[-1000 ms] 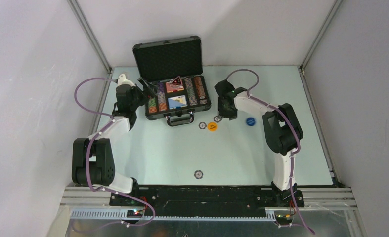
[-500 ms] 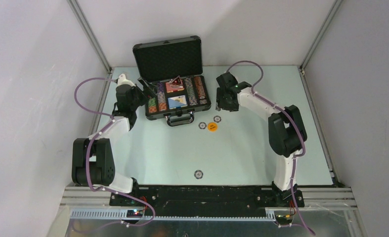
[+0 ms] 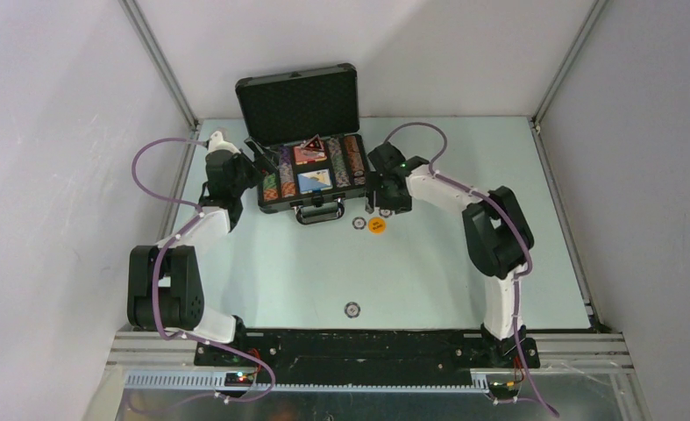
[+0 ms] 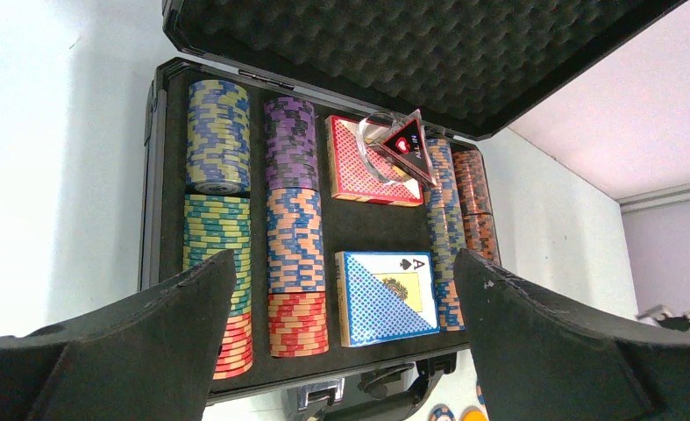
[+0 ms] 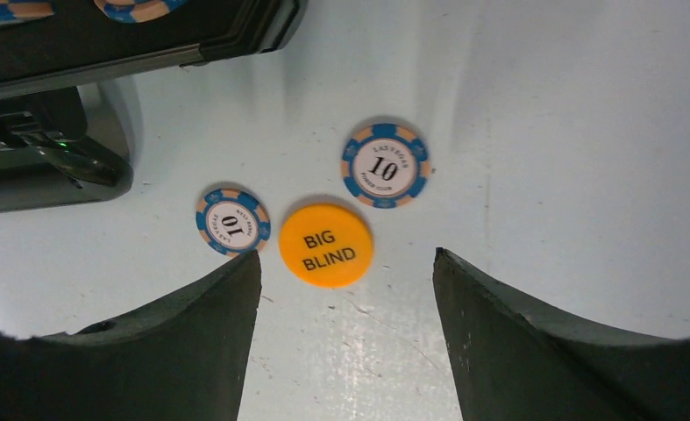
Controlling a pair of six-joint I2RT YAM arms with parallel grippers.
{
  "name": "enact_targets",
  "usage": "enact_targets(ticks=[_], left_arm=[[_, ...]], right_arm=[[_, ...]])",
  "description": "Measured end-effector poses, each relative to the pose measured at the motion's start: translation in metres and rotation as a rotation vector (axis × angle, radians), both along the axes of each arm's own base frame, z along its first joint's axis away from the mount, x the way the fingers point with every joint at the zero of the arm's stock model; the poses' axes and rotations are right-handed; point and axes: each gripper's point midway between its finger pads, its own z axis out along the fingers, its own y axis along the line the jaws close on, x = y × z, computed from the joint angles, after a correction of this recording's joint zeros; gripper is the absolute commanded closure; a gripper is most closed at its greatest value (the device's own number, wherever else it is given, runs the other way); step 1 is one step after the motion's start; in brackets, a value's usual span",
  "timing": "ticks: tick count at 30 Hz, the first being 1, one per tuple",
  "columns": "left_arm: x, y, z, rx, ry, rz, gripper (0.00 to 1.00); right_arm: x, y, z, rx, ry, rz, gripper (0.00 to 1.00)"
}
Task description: Pack up texas hold em set
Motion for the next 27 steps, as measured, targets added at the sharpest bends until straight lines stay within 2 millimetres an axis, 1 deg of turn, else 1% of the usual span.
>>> enact_targets(ticks=[4,7,10,17,24,27], left_arm=[[0.0,0.0,0.0,0.0,0.0,0.0,0.02],[0.0,0.0,0.0,0.0,0.0,0.0,0.02],[0.0,0.0,0.0,0.0,0.0,0.0,0.02],[0.0,0.0,0.0,0.0,0.0,0.0,0.02],[0.0,0.0,0.0,0.0,0.0,0.0,0.02],[0.0,0.0,0.0,0.0,0.0,0.0,0.02]], right_arm=[[-0.003,0.014,-0.015,-0.014,0.028,0.018,0.24],[-0.005,0.019,-0.024,-0.03,0.047,0.025,0.25],[-0.008,0.019,-0.03,-0.04,0.063,0.028,0.27],[-0.009,0.021,-0.041,-0.066,0.082,0.032,0.31],[-0.012,0.027,-0.042,-0.085,0.077,0.05,0.41],[-0.014,0.029,-0.041,-0.089,0.076,0.055,0.4]])
